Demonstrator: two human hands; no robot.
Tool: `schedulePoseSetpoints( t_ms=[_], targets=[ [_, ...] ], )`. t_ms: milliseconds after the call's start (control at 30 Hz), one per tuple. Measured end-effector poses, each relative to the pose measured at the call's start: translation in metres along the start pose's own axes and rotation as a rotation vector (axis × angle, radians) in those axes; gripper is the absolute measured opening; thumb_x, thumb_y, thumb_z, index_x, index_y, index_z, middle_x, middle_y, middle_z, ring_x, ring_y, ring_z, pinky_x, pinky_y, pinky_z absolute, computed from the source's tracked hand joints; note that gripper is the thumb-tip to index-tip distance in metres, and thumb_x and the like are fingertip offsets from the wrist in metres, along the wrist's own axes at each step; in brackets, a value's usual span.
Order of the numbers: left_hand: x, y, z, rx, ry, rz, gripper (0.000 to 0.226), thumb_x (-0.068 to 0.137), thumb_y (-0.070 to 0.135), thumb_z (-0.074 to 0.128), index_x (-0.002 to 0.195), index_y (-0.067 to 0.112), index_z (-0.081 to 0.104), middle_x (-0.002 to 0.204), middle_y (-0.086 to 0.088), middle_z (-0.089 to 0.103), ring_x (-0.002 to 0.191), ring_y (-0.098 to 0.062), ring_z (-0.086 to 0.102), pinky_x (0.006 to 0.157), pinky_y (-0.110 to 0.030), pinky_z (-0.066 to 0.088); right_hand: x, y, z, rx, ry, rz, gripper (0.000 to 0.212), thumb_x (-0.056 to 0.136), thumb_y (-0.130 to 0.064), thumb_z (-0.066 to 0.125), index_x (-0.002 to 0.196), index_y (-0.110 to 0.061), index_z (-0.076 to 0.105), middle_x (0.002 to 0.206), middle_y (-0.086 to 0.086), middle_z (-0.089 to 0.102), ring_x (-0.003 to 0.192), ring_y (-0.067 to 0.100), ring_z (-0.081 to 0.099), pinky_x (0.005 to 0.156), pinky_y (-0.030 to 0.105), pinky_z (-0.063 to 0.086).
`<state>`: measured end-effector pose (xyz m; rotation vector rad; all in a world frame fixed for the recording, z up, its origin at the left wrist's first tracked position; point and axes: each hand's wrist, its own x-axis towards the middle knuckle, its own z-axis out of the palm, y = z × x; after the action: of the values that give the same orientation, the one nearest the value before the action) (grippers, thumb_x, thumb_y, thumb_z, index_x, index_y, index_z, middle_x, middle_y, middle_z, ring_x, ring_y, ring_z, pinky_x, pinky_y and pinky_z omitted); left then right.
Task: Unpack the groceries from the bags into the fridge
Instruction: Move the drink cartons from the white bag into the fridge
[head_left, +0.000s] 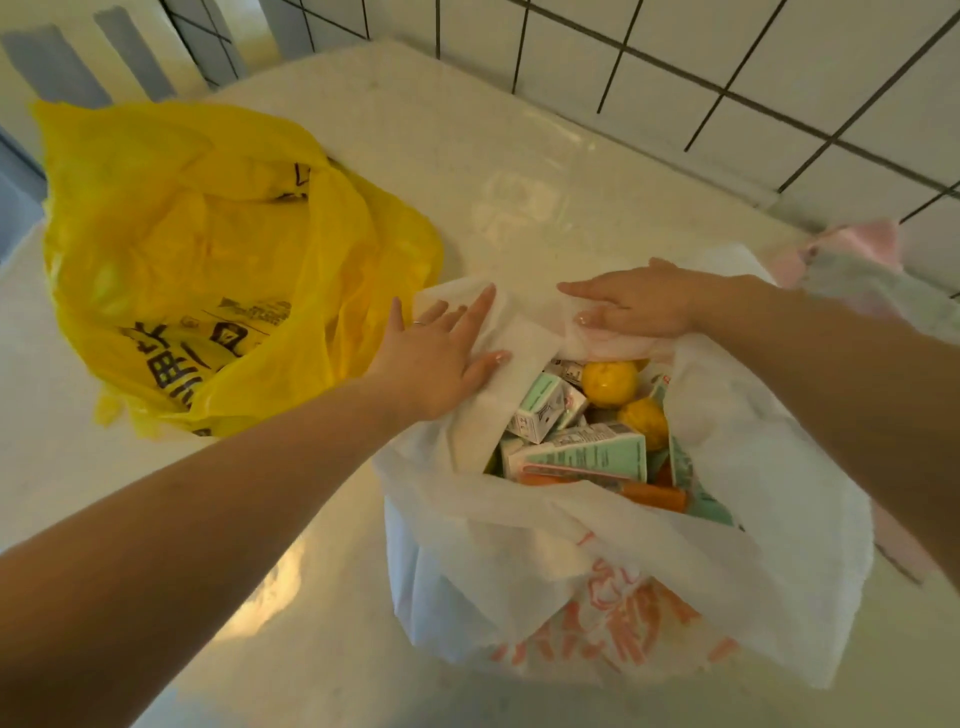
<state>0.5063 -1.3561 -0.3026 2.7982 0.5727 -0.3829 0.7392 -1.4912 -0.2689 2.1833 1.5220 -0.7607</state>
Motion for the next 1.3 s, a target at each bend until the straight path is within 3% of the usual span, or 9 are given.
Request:
schedulePoseSetpoints(
  t_ms=[133, 300, 400, 533, 667, 800, 1033, 1133, 1300],
  targets=[
    [0.008, 0.000, 0.002, 0.039, 0.205, 0.106, 0.054, 0.097, 0.044, 0.020, 0.148, 0.027, 0.015, 0.121, -0.007, 0.059, 0.119, -0.031, 0.050, 0.113, -0.057, 0.007, -0.009, 0.024, 0.025, 0.159, -0.057, 0.042, 0.061, 0.088, -0.064, 0.027, 0.145, -0.044, 0.017, 0.151, -0.002, 0.032, 0.135, 0.023, 0.035, 0.110, 0.036, 0.024],
    [0.022, 0.003, 0.005, 0.151, 0.621, 0.199, 0.062, 0.069, 0.011, 0.075, 0.125, 0.014, 0.046, 0.116, -0.019, 0.051, 0.115, -0.036, 0.042, 0.108, -0.060, 0.022, -0.023, 0.034, 0.038, 0.362, 0.044, 0.037, 0.042, 0.096, -0.041, 0.044, 0.137, -0.038, 0.042, 0.146, -0.006, 0.041, 0.132, 0.016, 0.038, 0.104, 0.025, 0.024],
    [0.030, 0.007, -0.006, 0.202, 0.467, 0.520, 0.066, 0.074, -0.004, 0.060, 0.134, 0.017, 0.044, 0.145, -0.017, 0.037, 0.139, -0.032, 0.022, 0.113, -0.055, 0.012, -0.032, 0.037, 0.028, 0.353, 0.107, -0.011, 0.033, 0.092, -0.033, 0.054, 0.125, -0.032, 0.057, 0.139, -0.006, 0.049, 0.127, 0.014, 0.042, 0.102, 0.022, 0.026],
    [0.039, 0.025, -0.014, 0.002, 0.100, 0.450, 0.050, 0.094, 0.039, 0.028, 0.143, 0.030, 0.032, 0.154, 0.001, 0.024, 0.145, -0.020, 0.008, 0.115, -0.051, 0.003, -0.057, 0.050, 0.022, 0.330, 0.040, 0.049, 0.019, 0.085, -0.055, 0.054, 0.096, -0.043, 0.062, 0.135, -0.011, 0.051, 0.122, 0.015, 0.045, 0.107, 0.037, 0.032],
    [0.050, 0.059, -0.013, 0.010, -0.014, 0.410, 0.068, 0.086, 0.070, 0.011, 0.147, 0.039, 0.007, 0.158, 0.004, 0.008, 0.145, -0.020, 0.000, 0.115, -0.053, 0.000, -0.080, 0.056, 0.023, 0.310, 0.024, 0.109, 0.062, 0.055, -0.089, 0.036, 0.094, -0.046, 0.058, 0.134, -0.018, 0.049, 0.122, 0.013, 0.045, 0.106, 0.039, 0.033],
    [0.068, 0.098, -0.020, -0.033, -0.119, 0.450, 0.066, 0.089, 0.066, 0.018, 0.147, 0.039, 0.002, 0.158, 0.005, 0.007, 0.145, -0.020, 0.003, 0.114, -0.055, -0.002, -0.101, 0.067, 0.031, 0.312, 0.189, 0.150, 0.054, 0.081, -0.057, 0.057, 0.131, -0.037, 0.049, 0.135, -0.010, 0.050, 0.125, 0.014, 0.043, 0.104, 0.030, 0.028],
    [0.097, 0.153, -0.021, -0.194, -0.214, 0.519, 0.063, 0.094, 0.054, 0.032, 0.148, 0.036, 0.005, 0.156, 0.001, 0.017, 0.142, -0.021, 0.021, 0.116, -0.046, 0.012, -0.144, 0.112, 0.061, 0.595, 0.483, 0.270, 0.025, 0.083, -0.026, 0.067, 0.098, -0.045, 0.061, 0.097, -0.015, 0.063, 0.075, 0.011, 0.053, 0.083, 0.022, 0.039],
    [0.101, 0.167, -0.018, -0.256, -0.199, 0.585, 0.056, 0.098, 0.041, 0.035, 0.149, 0.030, 0.012, 0.155, -0.002, 0.022, 0.140, -0.020, 0.024, 0.111, -0.028, 0.017, -0.155, 0.125, 0.080, 0.555, 0.475, 0.281, 0.008, 0.084, -0.012, 0.064, 0.087, -0.020, 0.063, 0.118, -0.016, 0.058, 0.100, 0.015, 0.056, 0.095, 0.026, 0.039],
    [0.106, 0.190, -0.016, -0.295, -0.077, 0.695, 0.048, 0.101, 0.033, 0.029, 0.147, 0.021, 0.022, 0.154, -0.004, 0.024, 0.142, -0.020, 0.019, 0.112, -0.024, 0.009, -0.167, 0.130, 0.098, 0.601, 0.503, 0.229, 0.033, 0.079, -0.028, 0.065, 0.111, -0.030, 0.062, 0.130, -0.003, 0.054, 0.123, 0.020, 0.050, 0.109, 0.039, 0.033]
  ],
)
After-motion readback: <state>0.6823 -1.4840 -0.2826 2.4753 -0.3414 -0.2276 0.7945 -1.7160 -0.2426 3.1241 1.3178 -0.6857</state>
